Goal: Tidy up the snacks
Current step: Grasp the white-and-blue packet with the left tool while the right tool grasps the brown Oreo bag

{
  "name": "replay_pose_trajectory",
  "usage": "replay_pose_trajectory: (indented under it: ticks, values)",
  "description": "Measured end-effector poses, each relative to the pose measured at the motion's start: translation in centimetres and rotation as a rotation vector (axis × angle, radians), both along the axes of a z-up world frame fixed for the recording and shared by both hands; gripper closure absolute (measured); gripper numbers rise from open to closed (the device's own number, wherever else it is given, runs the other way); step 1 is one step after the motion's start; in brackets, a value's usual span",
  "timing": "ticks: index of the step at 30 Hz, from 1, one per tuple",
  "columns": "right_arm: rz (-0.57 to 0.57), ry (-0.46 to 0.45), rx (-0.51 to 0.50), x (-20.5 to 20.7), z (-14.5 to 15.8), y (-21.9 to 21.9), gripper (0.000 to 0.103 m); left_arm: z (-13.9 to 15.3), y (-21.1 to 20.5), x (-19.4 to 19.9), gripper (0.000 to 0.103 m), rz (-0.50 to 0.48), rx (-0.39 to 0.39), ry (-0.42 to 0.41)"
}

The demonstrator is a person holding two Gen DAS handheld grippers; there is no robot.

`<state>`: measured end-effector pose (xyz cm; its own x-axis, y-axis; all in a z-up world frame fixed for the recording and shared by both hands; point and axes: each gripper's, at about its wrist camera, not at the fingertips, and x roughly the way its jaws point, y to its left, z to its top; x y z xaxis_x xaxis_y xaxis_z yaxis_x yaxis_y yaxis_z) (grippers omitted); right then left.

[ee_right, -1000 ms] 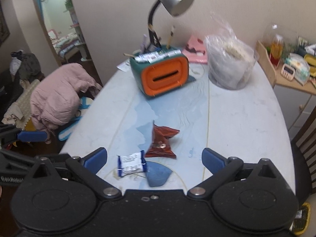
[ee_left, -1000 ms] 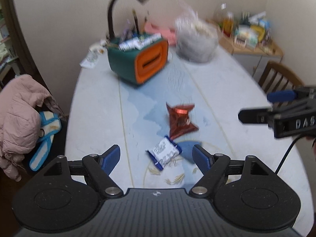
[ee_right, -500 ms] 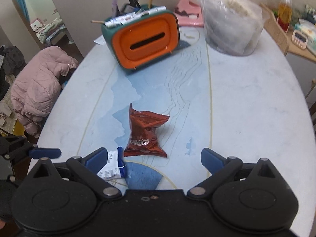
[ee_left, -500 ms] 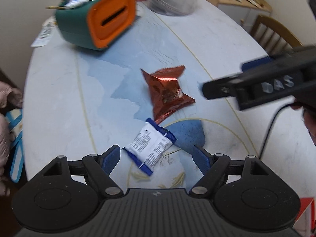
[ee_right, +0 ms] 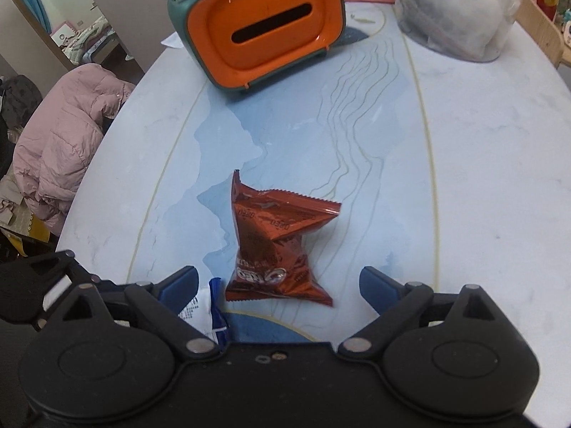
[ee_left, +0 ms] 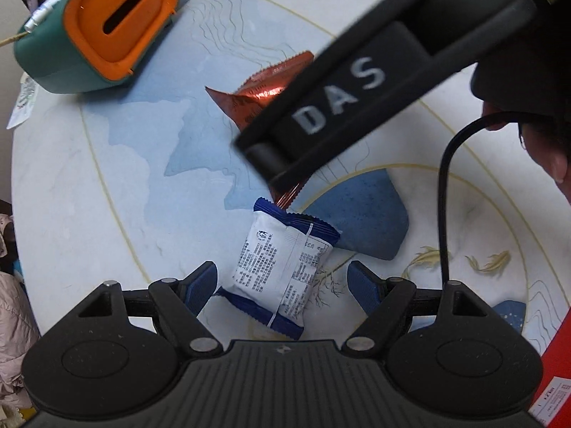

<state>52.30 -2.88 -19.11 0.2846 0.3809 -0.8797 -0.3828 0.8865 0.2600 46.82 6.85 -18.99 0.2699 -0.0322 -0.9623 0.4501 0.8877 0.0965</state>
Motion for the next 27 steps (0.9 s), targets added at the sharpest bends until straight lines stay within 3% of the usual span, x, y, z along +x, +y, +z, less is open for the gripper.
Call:
replay_pose_trajectory:
  ticks: [9, 14, 16, 21, 23, 27]
  values:
    - [0.003, 0.014, 0.001, 0.6, -1.6, 1.7, 0.011, -1.7, 0.4, 1.1, 0.023, 0.039, 0.006, 0.003]
    - [0.0, 0.023, 0.0, 0.8, -2.4, 2.0, 0.018, -1.8, 1.0, 1.1, 0.023, 0.074, -0.032, -0.002]
    - [0.001, 0.03, -0.001, 0.9, -2.7, 2.0, 0.026, -1.8, 1.2, 1.1, 0.023, 0.089, -0.043, 0.0]
    - [0.008, 0.019, -0.006, 0.6, -2.9, 2.0, 0.044, -1.8, 1.9, 0.6, 0.043, 0.137, -0.093, 0.014]
    - [0.003, 0.016, -0.002, 0.5, -2.8, 1.9, 0.046, -1.7, 1.9, 0.3, 0.051, 0.144, -0.096, 0.008]
    - [-0.007, 0.002, 0.0, -0.1, -2.5, 1.7, 0.053, -1.4, 0.9, -0.3, 0.054, 0.16, -0.08, -0.001]
